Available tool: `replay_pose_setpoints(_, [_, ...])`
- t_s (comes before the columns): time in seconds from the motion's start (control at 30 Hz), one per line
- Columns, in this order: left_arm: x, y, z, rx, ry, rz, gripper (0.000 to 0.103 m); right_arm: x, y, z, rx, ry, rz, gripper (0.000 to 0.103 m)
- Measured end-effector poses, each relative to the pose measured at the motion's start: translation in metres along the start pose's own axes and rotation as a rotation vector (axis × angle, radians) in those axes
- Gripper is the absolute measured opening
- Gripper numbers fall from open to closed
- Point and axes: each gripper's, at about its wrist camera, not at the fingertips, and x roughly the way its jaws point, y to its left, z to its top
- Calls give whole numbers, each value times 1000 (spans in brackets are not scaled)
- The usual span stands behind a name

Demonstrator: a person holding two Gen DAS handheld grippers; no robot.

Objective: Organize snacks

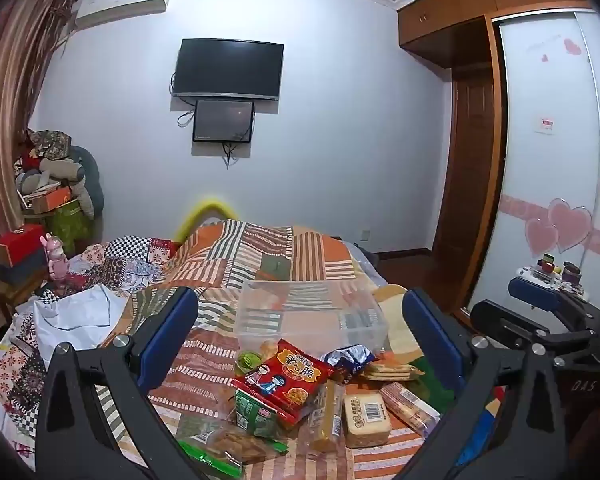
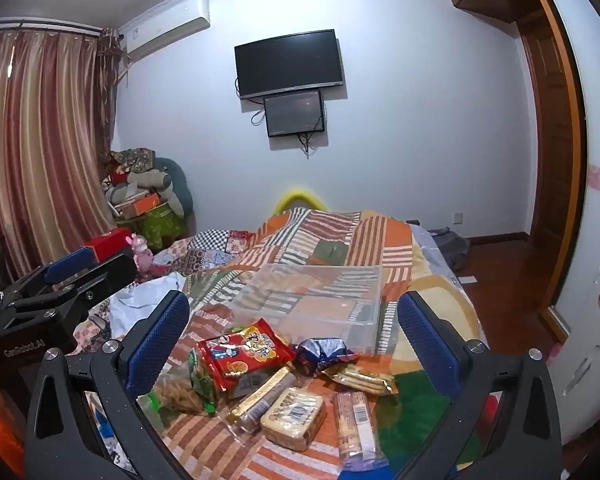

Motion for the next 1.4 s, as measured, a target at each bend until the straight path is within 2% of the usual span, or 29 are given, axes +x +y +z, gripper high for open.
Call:
replay_pose_setpoints(0.07, [1, 0, 0, 3, 2, 2, 103, 0, 0, -1, 0, -1, -2, 103])
replay_pose_setpoints(0.1, [-2, 3, -1, -13, -22, -7, 103, 1, -1, -1, 1, -1, -3, 103])
replay_pose_setpoints(0.3, [0, 10, 9, -4, -5, -20, 103, -2, 1, 2, 2, -9, -2, 103])
replay_pose_setpoints(0.5, [-2, -3, 4, 16, -8, -15, 103, -3, 3, 6, 3, -10, -1, 103])
replay_pose_setpoints(1.4, [0, 1, -1, 15, -2, -12, 103, -6, -1, 4, 7, -17, 3, 103])
